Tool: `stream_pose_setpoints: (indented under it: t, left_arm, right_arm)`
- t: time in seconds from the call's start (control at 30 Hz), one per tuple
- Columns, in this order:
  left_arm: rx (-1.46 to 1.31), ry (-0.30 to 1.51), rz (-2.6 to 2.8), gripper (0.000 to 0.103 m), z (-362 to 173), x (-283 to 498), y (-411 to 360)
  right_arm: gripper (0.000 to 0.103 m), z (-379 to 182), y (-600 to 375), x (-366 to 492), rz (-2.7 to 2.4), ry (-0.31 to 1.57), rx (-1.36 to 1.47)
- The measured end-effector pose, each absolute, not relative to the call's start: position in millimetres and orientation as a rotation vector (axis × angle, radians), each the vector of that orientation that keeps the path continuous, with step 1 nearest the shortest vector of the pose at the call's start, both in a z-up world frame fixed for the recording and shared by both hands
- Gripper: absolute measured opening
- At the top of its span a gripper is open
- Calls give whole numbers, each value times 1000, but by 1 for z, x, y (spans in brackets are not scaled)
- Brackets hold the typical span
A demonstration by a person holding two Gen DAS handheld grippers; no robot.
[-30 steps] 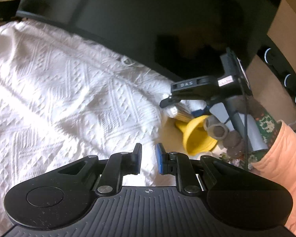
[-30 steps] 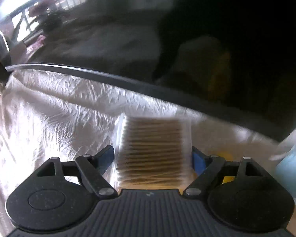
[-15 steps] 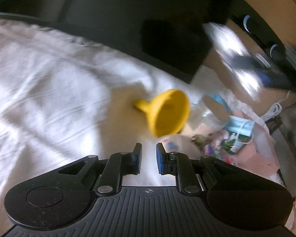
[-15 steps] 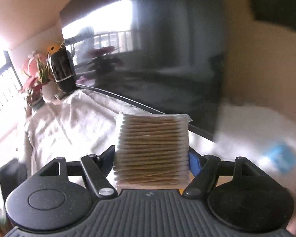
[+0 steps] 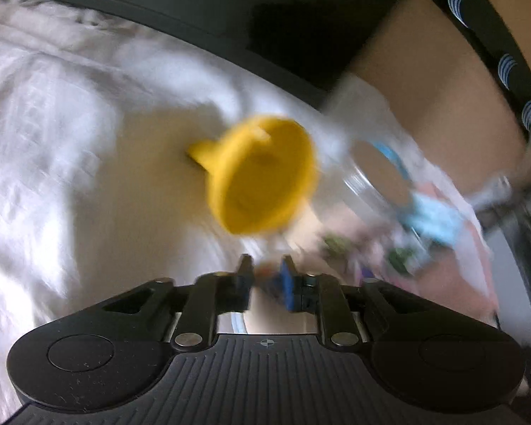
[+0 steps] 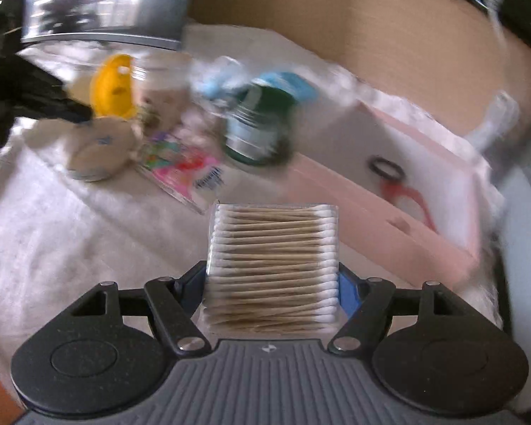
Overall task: Organize soft objects
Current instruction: 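Grasp the cotton swab pack with the right tool, then grasp the Kleenex tissue pack with the left tool while the right tool holds the swabs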
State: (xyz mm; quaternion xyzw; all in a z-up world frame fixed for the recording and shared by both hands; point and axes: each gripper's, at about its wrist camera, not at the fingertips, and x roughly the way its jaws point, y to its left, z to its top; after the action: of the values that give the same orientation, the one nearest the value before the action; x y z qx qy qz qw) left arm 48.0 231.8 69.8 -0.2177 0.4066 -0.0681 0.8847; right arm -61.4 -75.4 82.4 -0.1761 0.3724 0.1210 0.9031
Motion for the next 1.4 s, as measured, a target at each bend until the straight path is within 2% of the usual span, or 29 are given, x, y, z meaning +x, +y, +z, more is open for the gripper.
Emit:
stream_pose_setpoints:
  t: [0.07,0.2,0.4,0.5,0.67,0.83,0.93,0.97,1.07,1.23,1.4]
  left_arm:
    - [-348,845,-148,26,78,32,213]
    - [-121,705,-163,26,106,-1,171]
    - [137,741,-362,26,107,27,91]
    - [30,813,-328,26,96,69,83]
    - [-73,887,-236,26,70,102,85]
    - [-170,880,-221,26,63,99,92]
    - [-180,871,-207,26,61,94,93]
    - [-176,863,-176,21,61,93,93]
    - [-192,844,-119,21,60,96,98]
    - [-214,915,-176,22,55,100,93]
    - [-253,975,-319,22,56,71,76]
  right_arm:
    - [74,77,-82,-61,219,761,-350]
    - [74,65,-100,-62,188,743,-344]
    - [75,37,-111,-62,179,770,-313]
    - [79,27,-121,-68,156,729,-282]
    - [79,28,-137,-74,128,691,-226]
    - [85,23,-159,-67,40,652,-187]
    - [89,20,-177,-56,48,702,-62]
    - [90,19,-181,-54,48,708,-38]
    - [92,18,-182,-53,54,704,-26]
    - [97,16,-178,-51,60,711,-39]
    - [98,16,-177,-51,66,713,-34]
